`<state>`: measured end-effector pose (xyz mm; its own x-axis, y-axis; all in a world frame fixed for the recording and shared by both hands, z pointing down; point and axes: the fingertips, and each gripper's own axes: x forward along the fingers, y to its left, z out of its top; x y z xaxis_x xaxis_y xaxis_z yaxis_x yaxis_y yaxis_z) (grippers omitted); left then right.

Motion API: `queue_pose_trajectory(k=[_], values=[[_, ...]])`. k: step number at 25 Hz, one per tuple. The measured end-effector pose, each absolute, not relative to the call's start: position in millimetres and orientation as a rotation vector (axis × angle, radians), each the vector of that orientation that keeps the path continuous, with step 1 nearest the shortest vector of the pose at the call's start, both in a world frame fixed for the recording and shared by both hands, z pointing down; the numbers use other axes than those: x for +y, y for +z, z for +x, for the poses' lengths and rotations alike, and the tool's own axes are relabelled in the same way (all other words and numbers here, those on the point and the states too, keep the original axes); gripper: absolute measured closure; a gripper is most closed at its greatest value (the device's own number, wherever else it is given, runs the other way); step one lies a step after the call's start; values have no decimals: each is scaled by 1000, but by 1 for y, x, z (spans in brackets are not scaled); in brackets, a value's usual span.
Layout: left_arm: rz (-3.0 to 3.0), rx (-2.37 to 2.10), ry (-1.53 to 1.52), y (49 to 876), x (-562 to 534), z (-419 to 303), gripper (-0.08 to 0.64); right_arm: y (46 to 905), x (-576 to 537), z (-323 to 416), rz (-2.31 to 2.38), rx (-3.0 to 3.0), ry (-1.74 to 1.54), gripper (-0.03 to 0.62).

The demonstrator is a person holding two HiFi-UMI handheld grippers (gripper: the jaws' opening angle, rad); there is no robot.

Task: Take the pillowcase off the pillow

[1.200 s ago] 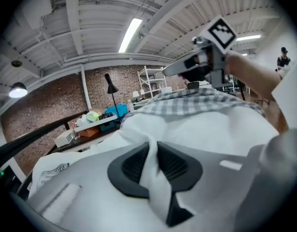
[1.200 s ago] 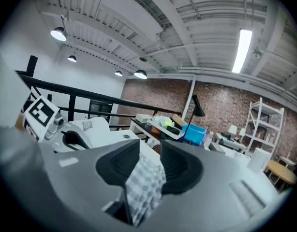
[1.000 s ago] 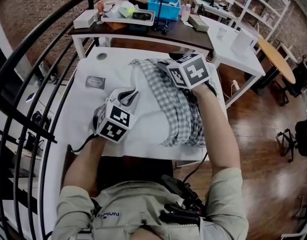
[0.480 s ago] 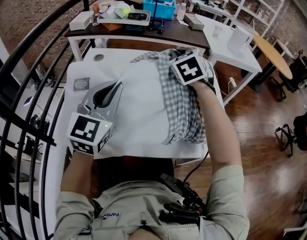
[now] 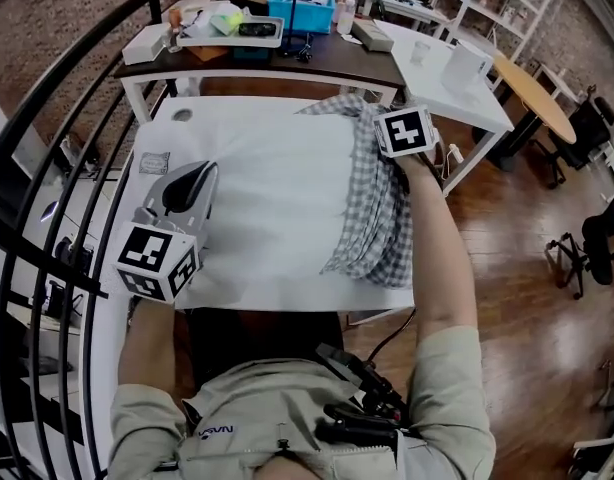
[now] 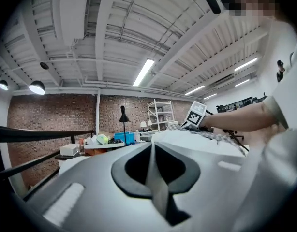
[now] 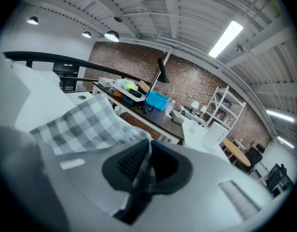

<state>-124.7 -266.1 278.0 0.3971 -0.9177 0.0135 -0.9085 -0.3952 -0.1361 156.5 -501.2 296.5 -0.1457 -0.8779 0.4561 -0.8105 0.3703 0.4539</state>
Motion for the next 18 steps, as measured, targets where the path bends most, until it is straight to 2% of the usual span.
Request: queue_pose_trajectory(k=[3, 10, 12, 18], values=[[-2551, 1683, -192, 302, -285, -122, 545, 312, -502, 152, 1440, -2027, -127, 572], [-2462, 1616, -306, 293, -286, -106, 483, 282, -460, 146, 1408, -2225, -171, 454], [-2434, 1570, -339, 281, -273, -95, 418, 269, -428, 137, 1380, -2303, -217, 454], [-2498, 1308, -383, 276, -212, -36, 392, 273, -335, 121, 1329, -2444, -282, 454]])
